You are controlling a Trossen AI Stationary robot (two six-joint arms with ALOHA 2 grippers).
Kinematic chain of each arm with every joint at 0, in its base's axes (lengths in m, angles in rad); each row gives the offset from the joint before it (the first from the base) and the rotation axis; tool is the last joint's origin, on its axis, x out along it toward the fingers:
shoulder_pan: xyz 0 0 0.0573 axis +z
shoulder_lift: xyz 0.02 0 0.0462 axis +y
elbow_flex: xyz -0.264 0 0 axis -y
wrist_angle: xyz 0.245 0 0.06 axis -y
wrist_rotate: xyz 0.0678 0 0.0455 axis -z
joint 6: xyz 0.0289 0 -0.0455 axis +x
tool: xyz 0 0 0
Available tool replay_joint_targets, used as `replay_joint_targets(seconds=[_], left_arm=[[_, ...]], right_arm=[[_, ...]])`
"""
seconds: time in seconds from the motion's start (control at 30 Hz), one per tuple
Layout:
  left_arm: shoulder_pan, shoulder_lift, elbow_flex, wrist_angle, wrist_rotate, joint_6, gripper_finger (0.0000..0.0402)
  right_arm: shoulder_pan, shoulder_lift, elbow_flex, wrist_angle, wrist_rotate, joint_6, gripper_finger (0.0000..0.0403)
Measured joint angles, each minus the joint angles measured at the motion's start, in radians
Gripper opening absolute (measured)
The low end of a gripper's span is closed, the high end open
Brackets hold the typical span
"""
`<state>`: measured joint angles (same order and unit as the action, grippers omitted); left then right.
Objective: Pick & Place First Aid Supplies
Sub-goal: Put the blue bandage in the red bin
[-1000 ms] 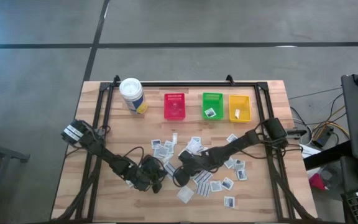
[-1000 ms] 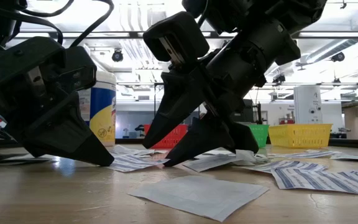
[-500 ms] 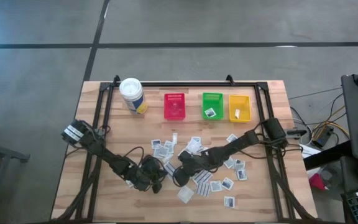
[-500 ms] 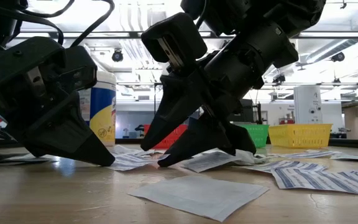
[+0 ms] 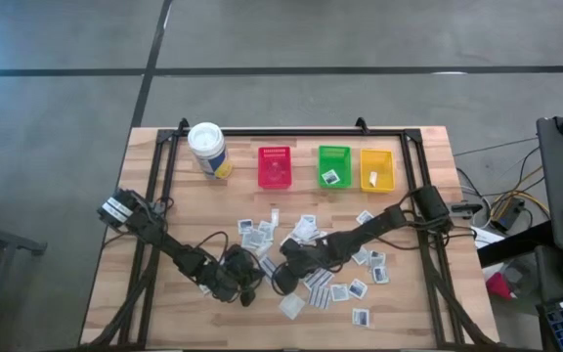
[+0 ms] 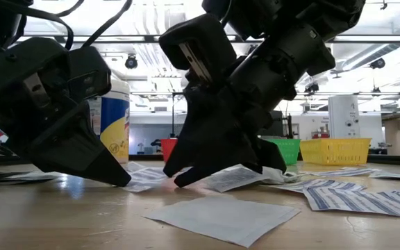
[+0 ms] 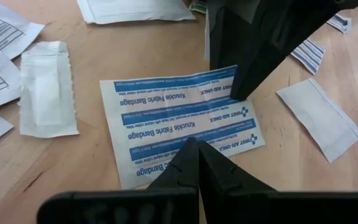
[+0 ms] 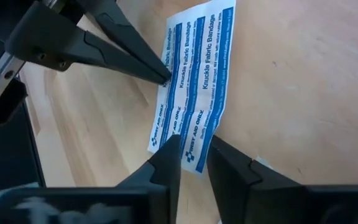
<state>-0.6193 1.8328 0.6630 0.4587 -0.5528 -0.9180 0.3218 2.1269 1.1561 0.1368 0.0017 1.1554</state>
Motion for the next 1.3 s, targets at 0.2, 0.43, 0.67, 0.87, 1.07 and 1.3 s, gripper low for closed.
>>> replay_joint_targets(seconds=[0.2,0.43,0.67,0.87,1.07,1.3], left_arm=[[0.000,0.000,0.001,0.002,0.000,0.000,0.0000],[0.000,0.000,0.002,0.004,-0.003,0.001,0.0000],[0.000,-0.001,0.002,0.014,-0.019,0.010,0.0000],[0.000,-0.005,0.004,0.022,-0.025,0.026,0.0000],[0.000,-0.077,0.001,0.021,-0.012,0.083,0.0000],[0.000,-0.216,-0.031,0.013,-0.012,0.185,0.0000]], right_arm=[[0.000,-0.009,-0.001,-0.003,-0.003,-0.036,0.0043],[0.000,-0.013,-0.001,-0.003,-0.003,-0.079,0.0013],[0.000,-0.013,-0.002,-0.003,-0.003,-0.100,0.0008],[0.000,-0.025,-0.002,-0.006,-0.005,-0.127,0.0008],[0.002,-0.049,-0.005,-0.018,-0.005,-0.168,0.0008],[0.001,-0.056,-0.005,-0.021,0.002,-0.211,0.0008]])
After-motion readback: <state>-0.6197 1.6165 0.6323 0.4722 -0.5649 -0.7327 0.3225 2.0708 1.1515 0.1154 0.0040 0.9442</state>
